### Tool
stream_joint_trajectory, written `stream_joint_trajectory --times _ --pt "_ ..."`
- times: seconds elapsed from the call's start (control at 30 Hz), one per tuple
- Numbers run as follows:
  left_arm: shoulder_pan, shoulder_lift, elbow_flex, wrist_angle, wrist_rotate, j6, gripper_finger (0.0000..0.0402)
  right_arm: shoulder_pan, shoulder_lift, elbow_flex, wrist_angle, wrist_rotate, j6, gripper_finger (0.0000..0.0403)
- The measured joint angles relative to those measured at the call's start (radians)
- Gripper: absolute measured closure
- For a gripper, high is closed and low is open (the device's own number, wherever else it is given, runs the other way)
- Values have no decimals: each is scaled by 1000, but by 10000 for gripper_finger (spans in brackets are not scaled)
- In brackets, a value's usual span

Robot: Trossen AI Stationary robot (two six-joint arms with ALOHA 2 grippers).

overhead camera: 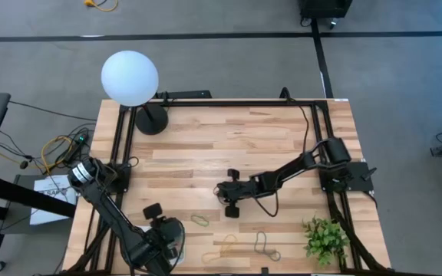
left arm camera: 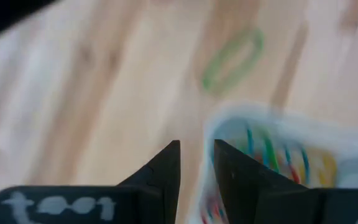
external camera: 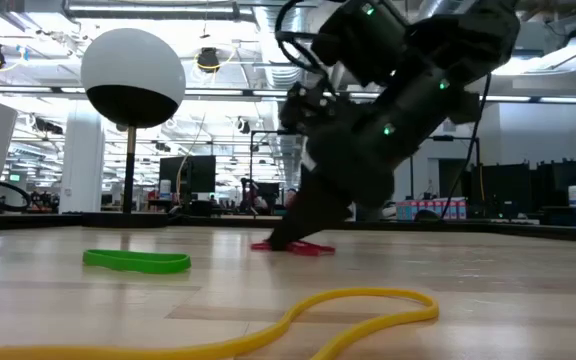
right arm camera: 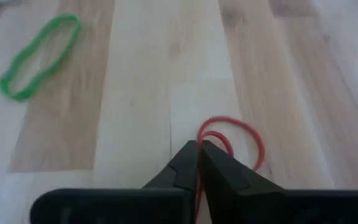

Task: Pick and place items into bin
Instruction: Put the red rubber band into the bin

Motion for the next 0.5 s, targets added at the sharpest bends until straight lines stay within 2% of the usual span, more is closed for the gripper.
stream_joint_trajectory --times 0.13,0.23,0.37,0.5 --pt "17 0 0 33 -266 47 316 35 -96 2 20 0 -8 398" --pt "49 0 0 73 -385 106 316 70 -158 3 34 -1 -30 395" --pt "123 0 0 146 -412 173 315 116 -224 3 80 -1 -61 400" --pt "202 0 0 263 -351 374 300 150 -243 3 75 0 -83 397"
